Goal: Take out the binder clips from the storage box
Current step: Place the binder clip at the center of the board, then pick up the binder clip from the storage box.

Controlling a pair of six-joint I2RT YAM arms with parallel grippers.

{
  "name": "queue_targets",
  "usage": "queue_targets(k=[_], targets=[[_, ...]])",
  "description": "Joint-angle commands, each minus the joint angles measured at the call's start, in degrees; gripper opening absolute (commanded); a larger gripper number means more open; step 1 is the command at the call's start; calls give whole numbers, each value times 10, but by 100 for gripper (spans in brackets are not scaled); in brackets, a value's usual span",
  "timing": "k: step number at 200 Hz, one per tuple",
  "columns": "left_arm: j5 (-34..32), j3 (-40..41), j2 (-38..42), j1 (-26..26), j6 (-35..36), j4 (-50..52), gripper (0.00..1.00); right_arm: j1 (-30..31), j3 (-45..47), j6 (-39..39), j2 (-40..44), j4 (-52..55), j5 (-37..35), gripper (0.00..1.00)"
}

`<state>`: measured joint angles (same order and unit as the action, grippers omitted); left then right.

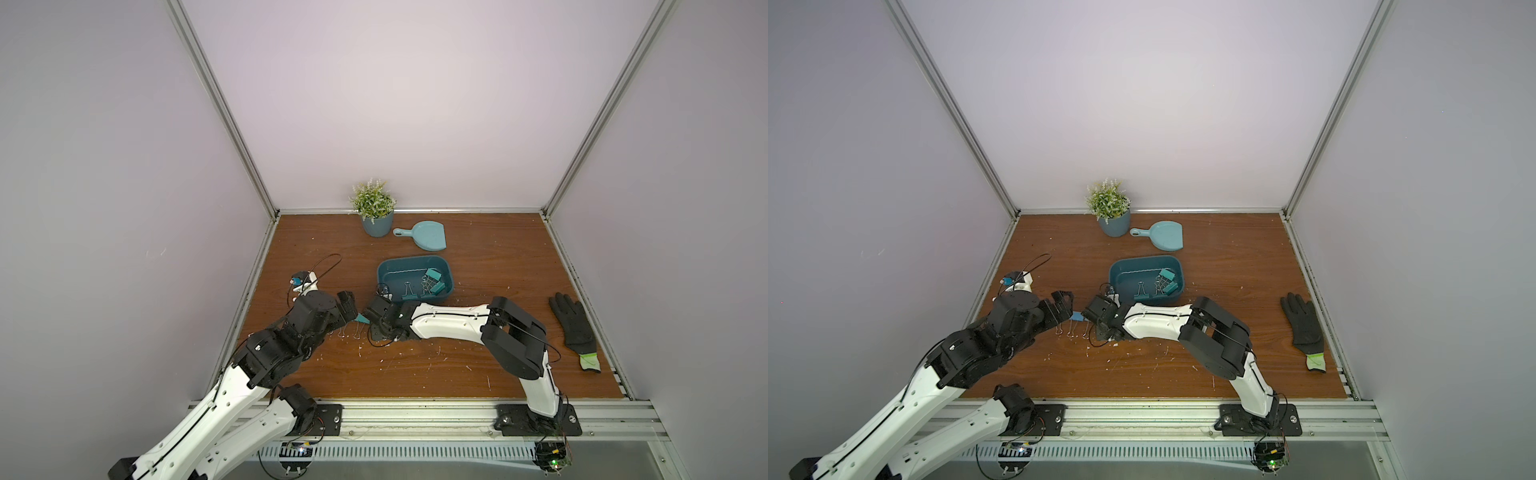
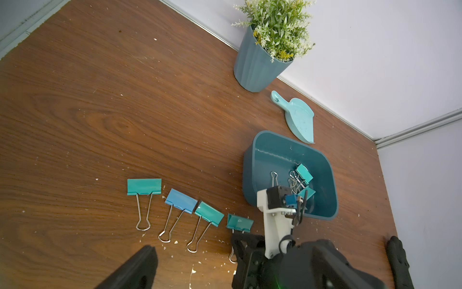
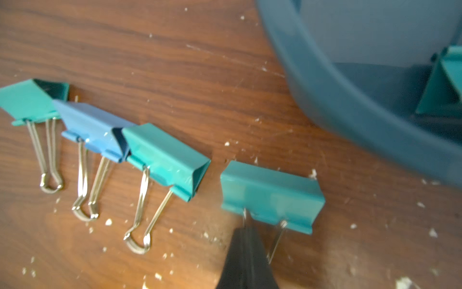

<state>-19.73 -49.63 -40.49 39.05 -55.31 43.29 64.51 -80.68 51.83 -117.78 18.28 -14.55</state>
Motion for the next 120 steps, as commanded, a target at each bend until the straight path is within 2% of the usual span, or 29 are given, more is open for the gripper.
queue_targets(k=[1,10,23,40,51,70,120], targets=[[23,-15,-9,-6,14,15,99,-4,-20,-5,-7,-1,12,21],[28,-20,-14,-6,16,19,99,-6,-23,-6,-6,0,25,34],[32,-26,-16,-6,16,23,99,-5,-34,-10,-2,9,35,44],[36,-28,-15,-6,11,25,99,-6,-53,-17,12,30,38,47],[39,-29,-17,-6,8,25,99,-7,-62,-21,25,42,33,53],[43,-34,-24,-6,5,24,99,-15,-76,-34,47,58,29,54],[49,-38,-63,-6,-2,22,99,-72,-113,-95,80,100,37,62]])
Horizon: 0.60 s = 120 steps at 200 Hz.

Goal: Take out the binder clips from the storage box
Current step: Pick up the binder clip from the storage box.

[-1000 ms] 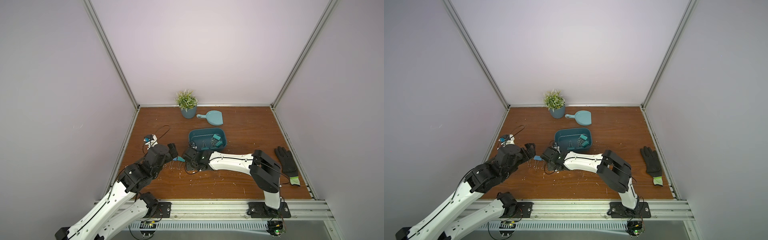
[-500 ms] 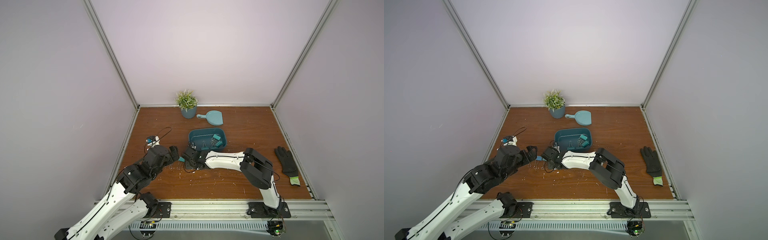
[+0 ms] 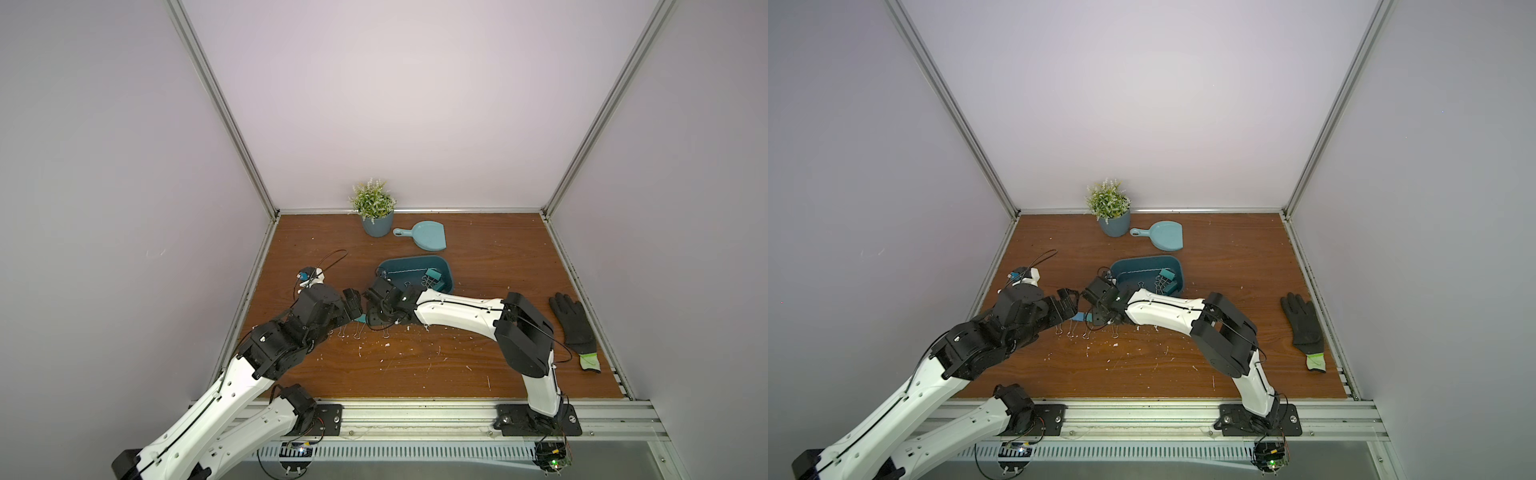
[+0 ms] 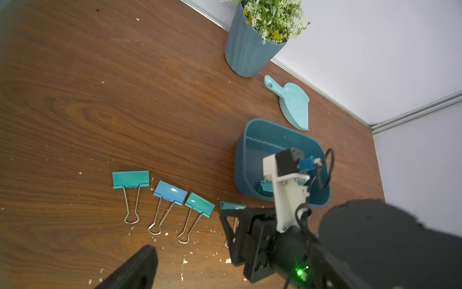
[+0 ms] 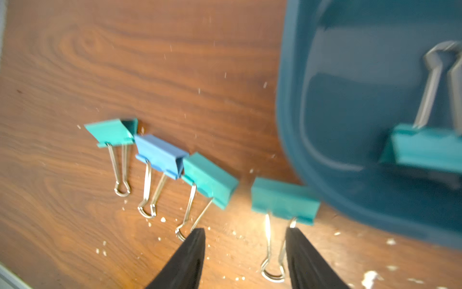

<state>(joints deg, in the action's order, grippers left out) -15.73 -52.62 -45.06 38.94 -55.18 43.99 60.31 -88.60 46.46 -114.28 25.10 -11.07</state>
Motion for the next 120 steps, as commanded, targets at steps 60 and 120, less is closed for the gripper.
queue_targets(k=[60,120], targets=[[12,-18,-100,-5,27,-44,99,-93,-36,-89,67,61,11,64],[23,19,-160,-5,73,-163,99,-170,-48,-152,64,74,8,61]])
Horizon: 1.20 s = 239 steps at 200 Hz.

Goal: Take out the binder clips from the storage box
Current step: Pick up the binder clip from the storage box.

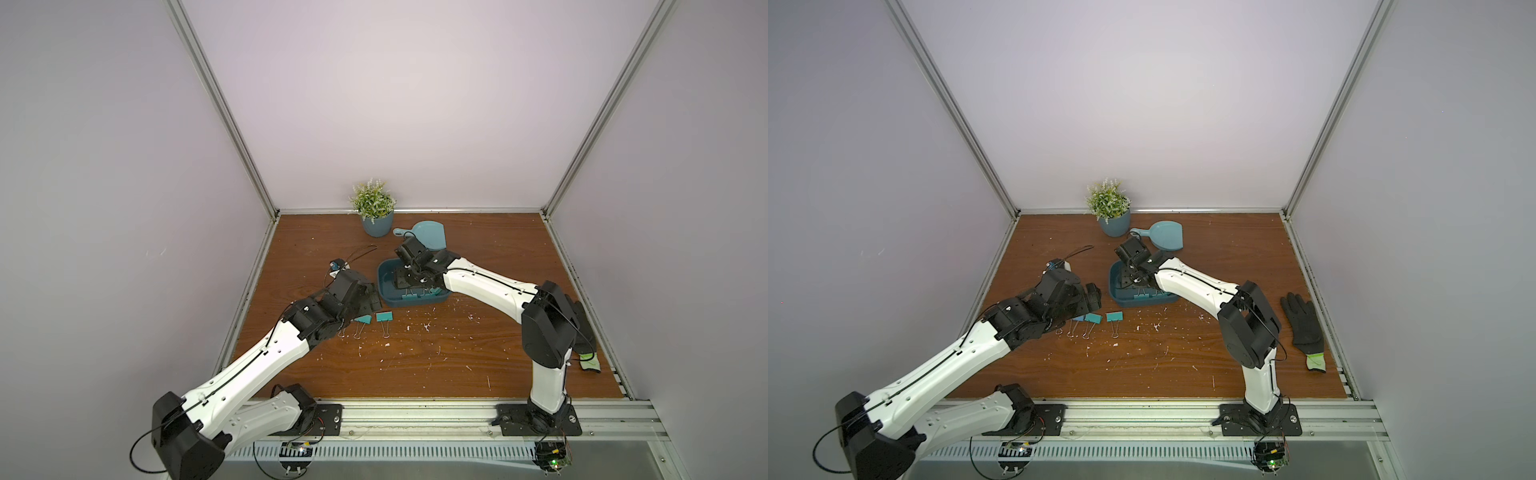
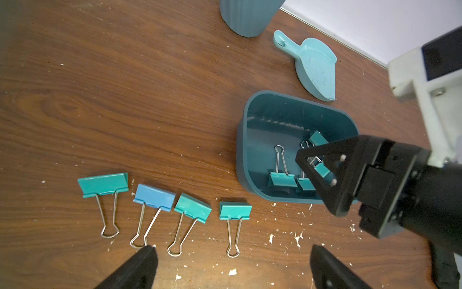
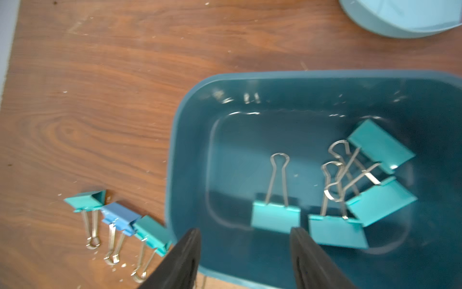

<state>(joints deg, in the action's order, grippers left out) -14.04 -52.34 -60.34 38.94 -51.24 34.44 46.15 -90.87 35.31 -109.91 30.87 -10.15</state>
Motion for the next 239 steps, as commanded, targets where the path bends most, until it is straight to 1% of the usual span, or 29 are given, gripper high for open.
queue_targets(k=[1,32,49,64,77,90,111,120,129,133,153,172,187,206,216,239], targets=[[6,17,-8,-5,35,-70,99,-29,-25,-41,20,17,-1,60],[15,12,-54,-9,60,-111,99,-65,-39,-62,-8,24,18,54],[15,-2,-87,-12,73,-119,99,-76,-49,-71,-28,36,20,47],[26,-14,-114,-19,83,-126,99,-84,-59,-73,-47,51,21,45],[35,-26,-134,-26,90,-129,99,-90,-61,-71,-56,60,20,45],[40,-36,-148,-32,97,-130,99,-94,-55,-65,-55,61,16,48],[45,-46,-162,-38,106,-138,99,-97,-44,-55,-57,57,17,49],[49,-49,-166,-43,109,-139,99,-98,-42,-48,-61,62,16,53],[53,-51,-168,-46,111,-141,99,-101,-40,-38,-64,66,10,64],[55,-51,-169,-47,112,-141,99,-101,-38,-34,-65,66,8,67],[57,-50,-169,-50,115,-145,99,-103,-30,-13,-67,60,1,75],[59,-46,-167,-52,115,-147,99,-104,-38,8,-76,56,1,77],[61,-41,-164,-54,115,-150,99,-104,-50,25,-89,62,-2,85],[63,-36,-159,-56,116,-151,99,-106,-58,43,-100,67,-12,87],[65,-33,-155,-59,115,-151,99,-109,-59,58,-104,67,-17,90],[66,-24,-142,-65,116,-153,99,-111,-59,85,-109,68,-25,92]])
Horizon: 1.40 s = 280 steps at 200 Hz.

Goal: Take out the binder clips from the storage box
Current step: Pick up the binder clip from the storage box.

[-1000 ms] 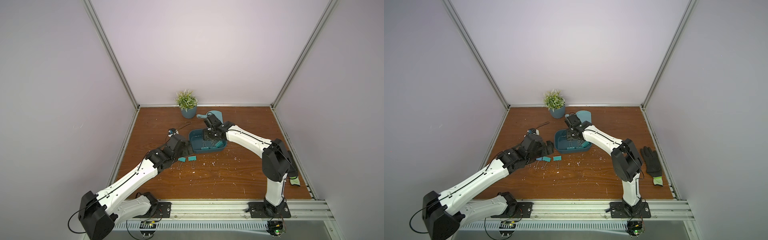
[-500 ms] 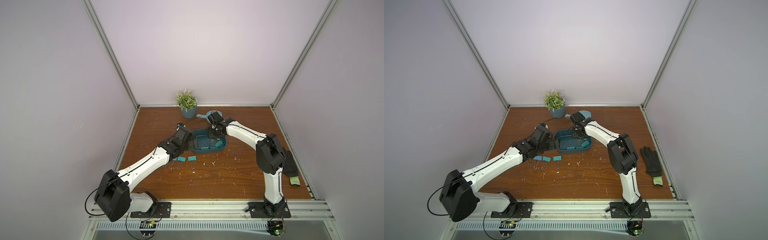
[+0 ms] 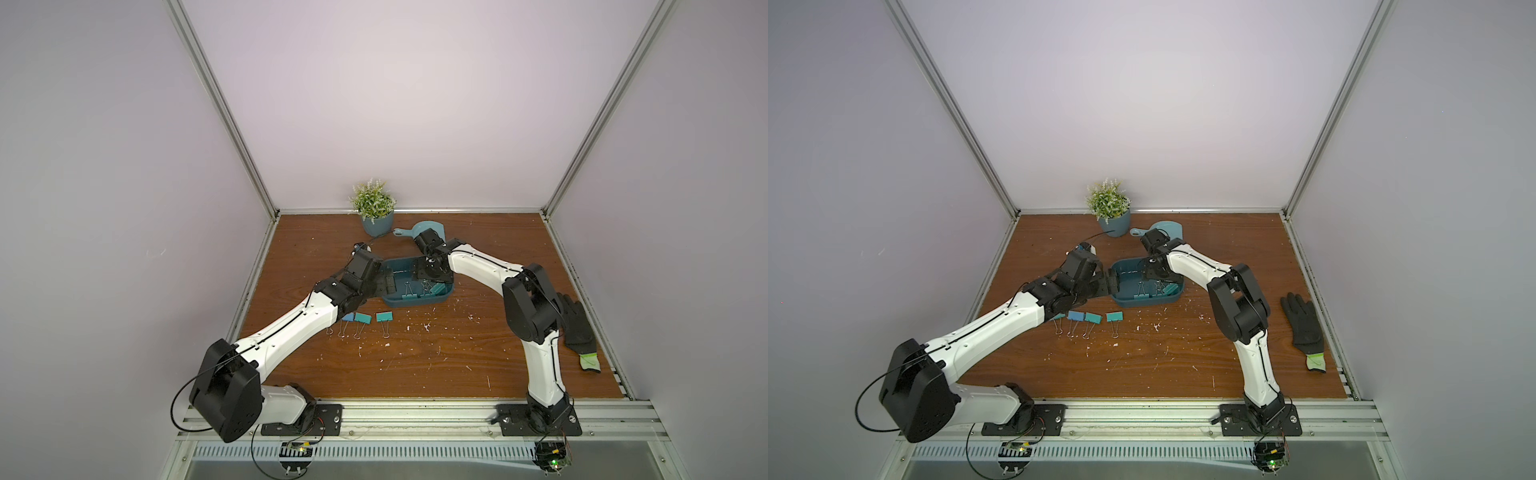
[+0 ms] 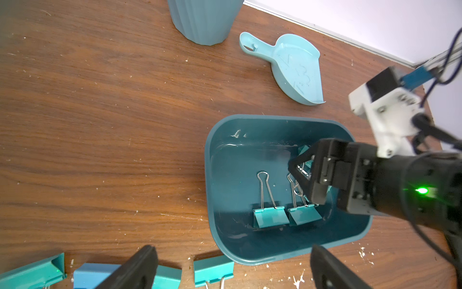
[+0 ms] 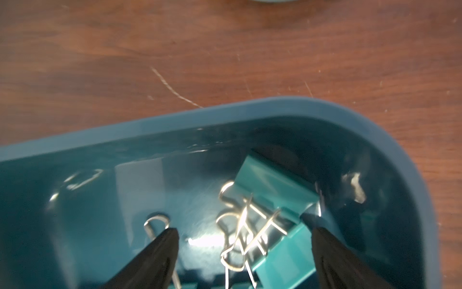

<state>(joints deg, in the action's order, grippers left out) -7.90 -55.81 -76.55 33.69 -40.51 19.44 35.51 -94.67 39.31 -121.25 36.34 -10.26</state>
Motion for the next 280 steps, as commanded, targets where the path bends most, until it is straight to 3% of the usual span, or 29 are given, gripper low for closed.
queue_targets(k=[1,51,101,137,211,280], targets=[[4,12,20,-13,9,-4,99,-5,-22,47,4,14,-24,92],[15,31,44,-32,12,-7,99,-7,-39,79,-18,16,-51,96],[24,40,53,-46,14,-7,99,-4,-124,22,-86,25,-19,89],[24,40,53,-47,13,-5,99,13,-157,-4,-96,32,-33,87],[29,38,52,-48,10,-10,99,18,-121,-33,-44,34,-79,91],[39,42,46,-48,7,-16,99,-1,-108,-69,-56,9,-57,93]])
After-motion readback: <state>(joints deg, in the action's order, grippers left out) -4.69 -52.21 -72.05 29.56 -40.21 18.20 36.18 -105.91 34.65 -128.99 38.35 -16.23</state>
